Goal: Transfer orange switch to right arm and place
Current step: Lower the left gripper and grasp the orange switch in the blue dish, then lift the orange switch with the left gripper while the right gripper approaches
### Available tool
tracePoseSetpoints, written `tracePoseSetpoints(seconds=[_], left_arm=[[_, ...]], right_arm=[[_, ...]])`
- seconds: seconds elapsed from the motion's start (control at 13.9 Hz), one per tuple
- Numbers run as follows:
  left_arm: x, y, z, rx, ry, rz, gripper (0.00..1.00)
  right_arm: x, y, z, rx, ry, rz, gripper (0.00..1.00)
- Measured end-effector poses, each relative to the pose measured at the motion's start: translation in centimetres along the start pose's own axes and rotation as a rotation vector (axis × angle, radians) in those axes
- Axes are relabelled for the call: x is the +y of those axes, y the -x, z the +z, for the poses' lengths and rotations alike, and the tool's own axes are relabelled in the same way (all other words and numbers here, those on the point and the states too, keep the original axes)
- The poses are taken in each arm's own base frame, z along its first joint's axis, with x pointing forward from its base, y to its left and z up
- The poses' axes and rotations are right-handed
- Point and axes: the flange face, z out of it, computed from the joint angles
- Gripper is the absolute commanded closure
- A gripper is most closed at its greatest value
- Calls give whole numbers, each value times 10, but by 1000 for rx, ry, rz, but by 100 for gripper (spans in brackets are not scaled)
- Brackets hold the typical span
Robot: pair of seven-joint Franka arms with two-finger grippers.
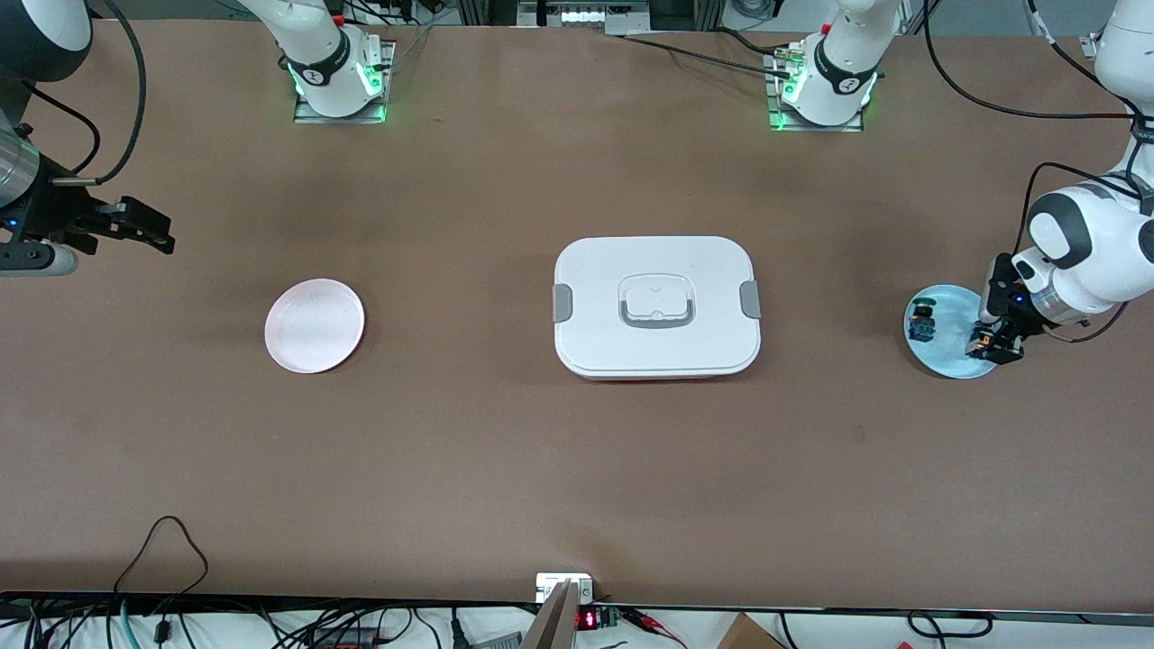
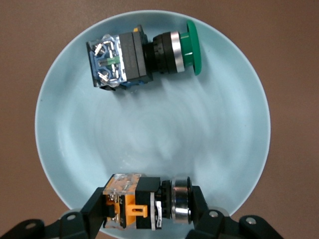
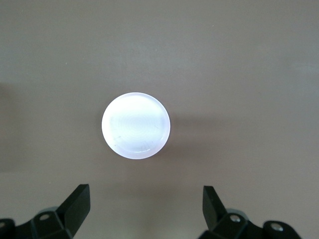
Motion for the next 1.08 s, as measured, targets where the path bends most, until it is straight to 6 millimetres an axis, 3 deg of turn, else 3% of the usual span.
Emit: tracePoseSetpoints(seconds=[0.43,0.58,0.94,1.08], left_arm=[[-10,11,-15,48,16,-42,100],[-28,10,-30,100,29,-40,100],[-94,-34,-91,426,31,-74,100],[-110,-53,-116,570,64,-139,100]], right_arm=[[0,-1,2,-3,0,1,0],[0,-1,2,-3,0,1,0],[5,-1,2,-3,0,7,0],[6,0,2,-3,0,9,0]])
